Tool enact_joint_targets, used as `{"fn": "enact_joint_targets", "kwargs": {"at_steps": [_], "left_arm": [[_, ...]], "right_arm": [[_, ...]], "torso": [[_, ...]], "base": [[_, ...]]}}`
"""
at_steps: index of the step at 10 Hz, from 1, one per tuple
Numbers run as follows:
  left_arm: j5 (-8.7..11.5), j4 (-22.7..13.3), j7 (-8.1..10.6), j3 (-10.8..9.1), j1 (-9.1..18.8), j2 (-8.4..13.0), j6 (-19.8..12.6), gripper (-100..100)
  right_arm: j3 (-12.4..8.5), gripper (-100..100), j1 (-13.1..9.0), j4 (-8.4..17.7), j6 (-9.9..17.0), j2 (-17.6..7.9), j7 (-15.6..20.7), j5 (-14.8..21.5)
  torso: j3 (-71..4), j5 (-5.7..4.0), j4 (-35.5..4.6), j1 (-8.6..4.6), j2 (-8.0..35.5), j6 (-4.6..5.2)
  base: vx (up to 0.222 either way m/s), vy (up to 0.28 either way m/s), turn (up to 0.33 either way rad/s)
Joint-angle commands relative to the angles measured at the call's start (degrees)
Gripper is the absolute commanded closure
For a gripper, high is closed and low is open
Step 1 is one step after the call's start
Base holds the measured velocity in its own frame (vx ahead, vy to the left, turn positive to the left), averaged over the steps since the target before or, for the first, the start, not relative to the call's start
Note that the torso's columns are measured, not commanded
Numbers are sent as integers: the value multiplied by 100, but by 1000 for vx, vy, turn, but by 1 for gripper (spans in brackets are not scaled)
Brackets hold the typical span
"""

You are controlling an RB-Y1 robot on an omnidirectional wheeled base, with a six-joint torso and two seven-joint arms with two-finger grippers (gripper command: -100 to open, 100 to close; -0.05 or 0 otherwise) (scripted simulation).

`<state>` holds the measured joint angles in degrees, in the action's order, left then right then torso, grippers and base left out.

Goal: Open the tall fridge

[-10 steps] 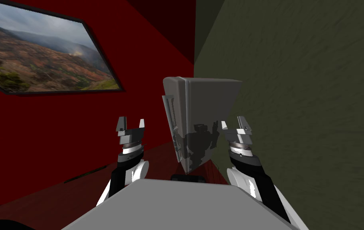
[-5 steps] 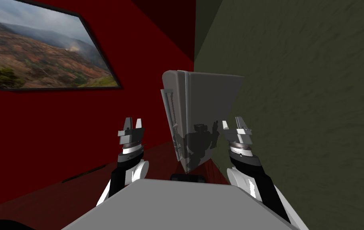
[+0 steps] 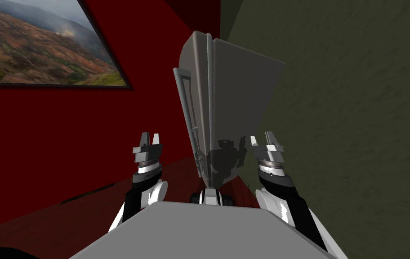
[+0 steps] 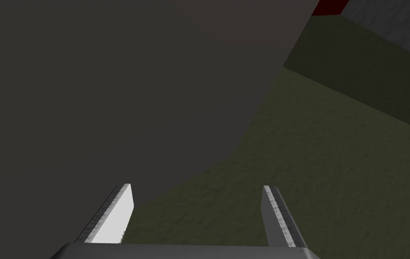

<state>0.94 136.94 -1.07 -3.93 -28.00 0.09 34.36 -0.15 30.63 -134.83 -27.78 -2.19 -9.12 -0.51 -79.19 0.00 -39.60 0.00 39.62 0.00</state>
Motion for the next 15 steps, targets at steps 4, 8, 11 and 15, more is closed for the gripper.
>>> {"fn": "enact_joint_targets", "kwargs": {"at_steps": [4,8,11,15], "left_arm": [[0,-2,0,0,-2,-1,0,0],[0,-3,0,0,-1,-1,-1,0],[0,-3,0,0,-1,0,-1,0],[0,-3,0,0,0,0,-1,0]], "right_arm": [[-308,-100,-551,72,-136,-963,121,341],[-484,-100,-847,90,-212,-1490,191,542],[-582,-100,-1011,97,-255,-1749,230,655],[-582,-100,-1011,97,-255,-1749,230,655]], "torso": [[-541,2,-264,5,259,0],[-535,2,-270,8,272,2],[-539,0,-267,-2,265,0],[-538,0,-269,1,267,0]], "base": [[41,54,-143],[-3,38,-107],[-2,30,-84],[0,-3,9]]}}
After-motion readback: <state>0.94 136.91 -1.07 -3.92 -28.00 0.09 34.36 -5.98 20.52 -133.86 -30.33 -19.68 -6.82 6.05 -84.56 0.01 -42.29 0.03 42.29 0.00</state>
